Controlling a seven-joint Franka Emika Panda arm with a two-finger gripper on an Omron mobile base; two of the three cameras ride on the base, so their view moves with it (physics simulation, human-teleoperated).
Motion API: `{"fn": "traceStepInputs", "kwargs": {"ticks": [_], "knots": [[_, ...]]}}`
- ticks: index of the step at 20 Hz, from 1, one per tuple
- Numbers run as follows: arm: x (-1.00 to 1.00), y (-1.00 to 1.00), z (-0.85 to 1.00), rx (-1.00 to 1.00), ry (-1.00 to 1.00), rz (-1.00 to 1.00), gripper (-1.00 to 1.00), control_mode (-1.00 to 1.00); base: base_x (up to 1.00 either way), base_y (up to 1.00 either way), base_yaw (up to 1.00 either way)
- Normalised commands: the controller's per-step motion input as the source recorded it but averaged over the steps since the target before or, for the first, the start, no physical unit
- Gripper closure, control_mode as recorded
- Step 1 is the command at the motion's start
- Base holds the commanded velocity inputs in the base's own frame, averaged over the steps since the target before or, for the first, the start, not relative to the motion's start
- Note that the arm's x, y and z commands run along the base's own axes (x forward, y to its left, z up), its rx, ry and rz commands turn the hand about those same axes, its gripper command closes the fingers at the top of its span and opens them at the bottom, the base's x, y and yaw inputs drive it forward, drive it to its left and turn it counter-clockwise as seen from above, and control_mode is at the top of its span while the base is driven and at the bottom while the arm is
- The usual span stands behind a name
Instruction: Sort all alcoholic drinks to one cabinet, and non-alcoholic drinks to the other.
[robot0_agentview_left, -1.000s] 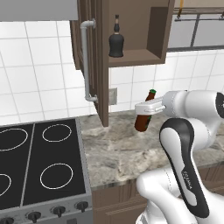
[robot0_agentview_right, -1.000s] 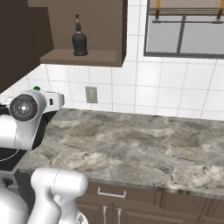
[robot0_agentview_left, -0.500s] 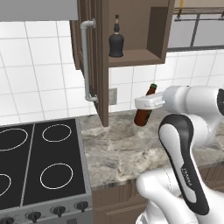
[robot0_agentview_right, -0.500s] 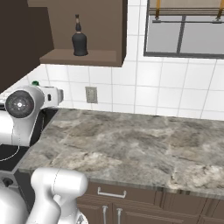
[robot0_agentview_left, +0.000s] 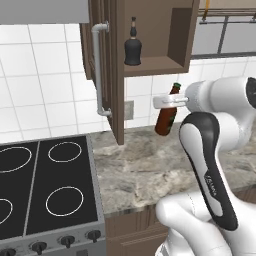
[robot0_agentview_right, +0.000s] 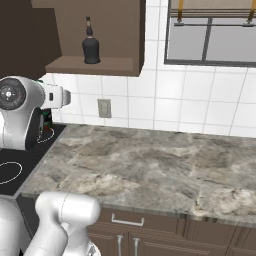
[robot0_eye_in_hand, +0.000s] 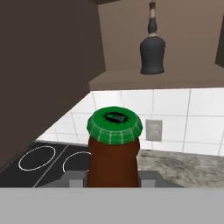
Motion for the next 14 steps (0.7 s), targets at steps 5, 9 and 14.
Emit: {"fn": "traceStepInputs", "kwargs": {"ticks": [5, 9, 14], "knots": [[0.0, -0.07, 0.27, 0.0, -0.02, -0.03, 1.0, -1.0, 0.0, 0.0, 0.0], [0.0, -0.13, 0.24, 0.0, -0.11, 0.0, 1.0, -1.0, 0.0, 0.0, 0.0], [0.0, -0.14, 0.15, 0.0, -0.17, 0.0, 1.0, -1.0, 0.0, 0.0, 0.0]]}}
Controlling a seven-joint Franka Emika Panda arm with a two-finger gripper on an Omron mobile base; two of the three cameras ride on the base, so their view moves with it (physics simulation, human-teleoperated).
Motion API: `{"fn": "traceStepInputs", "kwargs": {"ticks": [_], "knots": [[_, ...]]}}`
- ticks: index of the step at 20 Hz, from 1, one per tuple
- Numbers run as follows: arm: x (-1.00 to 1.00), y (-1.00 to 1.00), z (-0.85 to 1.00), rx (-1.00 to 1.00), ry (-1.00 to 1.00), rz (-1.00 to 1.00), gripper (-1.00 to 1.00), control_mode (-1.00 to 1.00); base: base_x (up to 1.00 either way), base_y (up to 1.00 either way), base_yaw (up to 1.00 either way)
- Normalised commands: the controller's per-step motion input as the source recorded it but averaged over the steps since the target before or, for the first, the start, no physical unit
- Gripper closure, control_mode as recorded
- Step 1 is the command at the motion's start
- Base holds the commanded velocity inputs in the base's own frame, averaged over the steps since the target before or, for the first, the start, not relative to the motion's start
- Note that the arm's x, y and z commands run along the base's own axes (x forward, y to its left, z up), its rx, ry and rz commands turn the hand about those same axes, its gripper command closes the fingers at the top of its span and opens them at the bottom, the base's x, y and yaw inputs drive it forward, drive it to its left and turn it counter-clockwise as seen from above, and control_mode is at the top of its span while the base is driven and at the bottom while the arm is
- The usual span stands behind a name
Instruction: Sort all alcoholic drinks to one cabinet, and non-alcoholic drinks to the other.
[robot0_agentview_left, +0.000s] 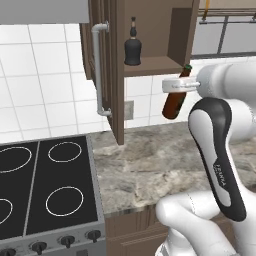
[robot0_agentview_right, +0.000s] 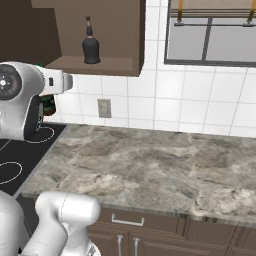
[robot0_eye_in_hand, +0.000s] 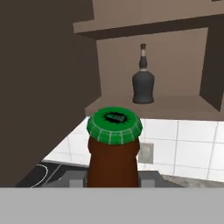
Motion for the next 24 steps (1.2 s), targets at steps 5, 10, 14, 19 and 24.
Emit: {"fn": "traceStepInputs", "kwargs": {"ticks": [5, 10, 14, 19, 24], "knots": [[0.05, -0.15, 0.16, 0.0, -0.16, 0.0, 1.0, -1.0, 0.0, 0.0, 0.0], [0.17, -0.13, 0.19, 0.0, -0.03, 0.0, 1.0, -1.0, 0.0, 0.0, 0.0], [0.21, -0.11, 0.23, 0.0, 0.0, 0.0, 1.0, -1.0, 0.0, 0.0, 0.0], [0.26, -0.07, 0.23, 0.0, 0.04, 0.0, 1.0, -1.0, 0.0, 0.0, 0.0], [0.24, -0.01, 0.16, 0.0, 0.04, 0.0, 1.0, -1.0, 0.0, 0.0, 0.0]]}}
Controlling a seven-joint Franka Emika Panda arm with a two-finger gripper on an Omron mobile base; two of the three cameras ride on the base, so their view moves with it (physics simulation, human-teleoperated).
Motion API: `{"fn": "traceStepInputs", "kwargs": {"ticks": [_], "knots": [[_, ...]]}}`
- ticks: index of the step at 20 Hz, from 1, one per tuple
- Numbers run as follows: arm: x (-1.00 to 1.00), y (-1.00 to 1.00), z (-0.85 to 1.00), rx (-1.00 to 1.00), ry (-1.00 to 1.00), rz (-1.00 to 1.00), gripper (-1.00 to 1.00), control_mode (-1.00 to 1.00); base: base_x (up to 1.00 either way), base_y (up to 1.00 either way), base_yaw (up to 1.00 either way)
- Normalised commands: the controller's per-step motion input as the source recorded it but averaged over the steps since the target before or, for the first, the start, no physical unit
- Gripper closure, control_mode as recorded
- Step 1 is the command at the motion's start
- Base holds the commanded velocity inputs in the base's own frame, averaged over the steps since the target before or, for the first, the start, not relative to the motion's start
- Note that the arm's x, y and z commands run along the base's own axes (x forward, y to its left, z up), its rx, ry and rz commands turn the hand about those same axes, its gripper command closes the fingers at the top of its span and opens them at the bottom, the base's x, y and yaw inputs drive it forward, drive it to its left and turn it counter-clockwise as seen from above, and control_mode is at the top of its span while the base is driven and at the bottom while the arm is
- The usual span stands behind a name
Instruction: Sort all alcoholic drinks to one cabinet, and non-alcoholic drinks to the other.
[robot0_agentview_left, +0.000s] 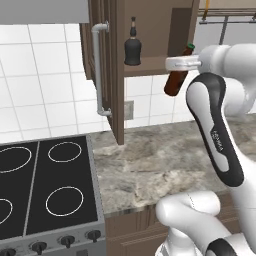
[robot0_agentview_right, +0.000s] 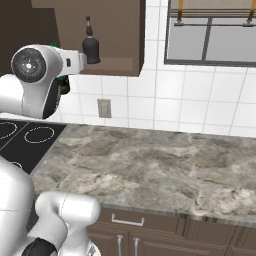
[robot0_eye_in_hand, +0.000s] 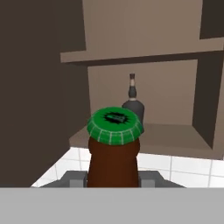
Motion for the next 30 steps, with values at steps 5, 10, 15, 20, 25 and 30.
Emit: {"fn": "traceStepInputs", "kwargs": {"ticks": [5, 10, 15, 20, 25, 30], "knots": [[0.32, 0.0, 0.01, -0.01, 0.0, 0.0, 1.0, -1.0, 0.0, 0.0, 0.0], [0.38, 0.0, 0.0, -0.02, 0.02, 0.0, 1.0, -1.0, 0.0, 0.0, 0.0], [0.38, 0.0, 0.02, -0.05, 0.01, 0.0, 1.0, -1.0, 0.0, 0.0, 0.0], [0.38, -0.02, 0.05, -0.05, 0.01, 0.0, 1.0, -1.0, 0.0, 0.0, 0.0], [0.34, -0.04, 0.05, -0.06, 0.0, 0.0, 1.0, -1.0, 0.0, 0.0, 0.0], [0.33, -0.02, 0.03, -0.05, 0.0, -0.01, 1.0, -1.0, 0.0, 0.0, 0.0]]}}
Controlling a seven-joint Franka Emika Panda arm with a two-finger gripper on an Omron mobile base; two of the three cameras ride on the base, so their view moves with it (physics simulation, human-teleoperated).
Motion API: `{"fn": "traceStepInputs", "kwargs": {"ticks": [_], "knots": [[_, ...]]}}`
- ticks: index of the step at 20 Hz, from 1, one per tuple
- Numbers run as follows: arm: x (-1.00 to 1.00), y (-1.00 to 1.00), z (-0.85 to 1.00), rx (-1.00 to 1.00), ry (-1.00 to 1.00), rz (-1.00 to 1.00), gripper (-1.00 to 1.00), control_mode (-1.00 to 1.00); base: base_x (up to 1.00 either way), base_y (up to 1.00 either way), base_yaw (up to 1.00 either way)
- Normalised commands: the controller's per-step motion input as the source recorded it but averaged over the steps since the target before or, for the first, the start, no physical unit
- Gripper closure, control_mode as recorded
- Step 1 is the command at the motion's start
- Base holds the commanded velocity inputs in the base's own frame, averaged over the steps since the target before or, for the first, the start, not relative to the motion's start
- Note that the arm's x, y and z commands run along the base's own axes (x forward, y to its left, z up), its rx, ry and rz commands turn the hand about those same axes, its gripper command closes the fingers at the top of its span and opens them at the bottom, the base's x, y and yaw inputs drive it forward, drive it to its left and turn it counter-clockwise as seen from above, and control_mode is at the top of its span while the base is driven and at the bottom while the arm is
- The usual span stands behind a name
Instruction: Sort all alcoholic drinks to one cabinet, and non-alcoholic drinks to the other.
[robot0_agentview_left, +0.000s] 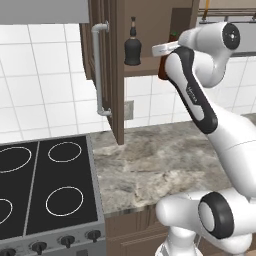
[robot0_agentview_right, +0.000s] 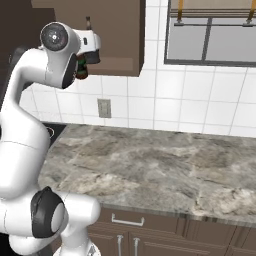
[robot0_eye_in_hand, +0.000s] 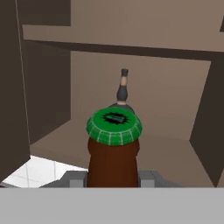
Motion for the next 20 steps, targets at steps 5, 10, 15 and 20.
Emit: {"fn": "traceStepInputs", "kwargs": {"ticks": [5, 10, 15, 20], "knots": [[0.33, -0.01, 0.02, -0.04, 0.0, -0.02, 1.0, -1.0, 0.0, 0.0, 0.0], [0.34, 0.0, 0.02, -0.01, 0.0, -0.04, 1.0, -1.0, 0.0, 0.0, 0.0], [0.32, 0.0, 0.01, 0.0, 0.0, -0.05, 1.0, -1.0, 0.0, 0.0, 0.0], [0.31, 0.0, 0.0, 0.0, 0.0, -0.06, 1.0, -1.0, 0.0, 0.0, 0.0]]}}
